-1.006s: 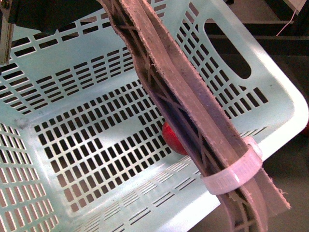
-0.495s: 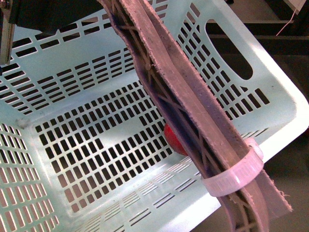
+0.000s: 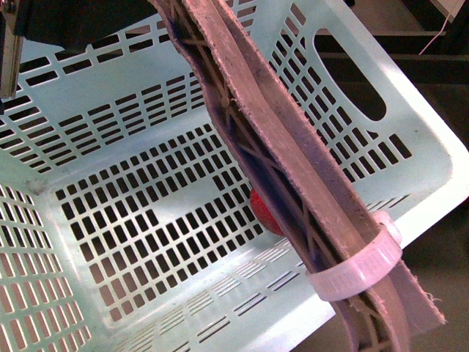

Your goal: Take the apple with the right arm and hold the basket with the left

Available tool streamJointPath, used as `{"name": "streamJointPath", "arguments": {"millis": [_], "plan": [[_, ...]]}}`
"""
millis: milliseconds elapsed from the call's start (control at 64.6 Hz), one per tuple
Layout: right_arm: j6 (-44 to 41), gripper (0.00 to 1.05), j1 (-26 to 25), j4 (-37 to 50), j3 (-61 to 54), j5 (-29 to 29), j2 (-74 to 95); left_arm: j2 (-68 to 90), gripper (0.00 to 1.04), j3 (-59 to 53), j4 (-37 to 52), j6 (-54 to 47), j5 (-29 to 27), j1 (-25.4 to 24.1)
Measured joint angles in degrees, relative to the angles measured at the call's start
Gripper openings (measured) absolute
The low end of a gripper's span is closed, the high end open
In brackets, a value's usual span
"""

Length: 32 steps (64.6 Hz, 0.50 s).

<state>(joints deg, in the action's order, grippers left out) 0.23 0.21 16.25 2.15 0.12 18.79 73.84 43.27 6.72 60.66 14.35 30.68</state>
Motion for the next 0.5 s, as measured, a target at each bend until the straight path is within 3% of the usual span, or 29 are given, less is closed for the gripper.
{"name": "streamJointPath", "arguments": {"millis": [495], "plan": [[-0.02, 0.02, -0.02, -5.25, -0.90, 0.00, -7.82, 0.00, 0.07, 0.00, 0.00, 0.02, 0.02, 0.00]]}}
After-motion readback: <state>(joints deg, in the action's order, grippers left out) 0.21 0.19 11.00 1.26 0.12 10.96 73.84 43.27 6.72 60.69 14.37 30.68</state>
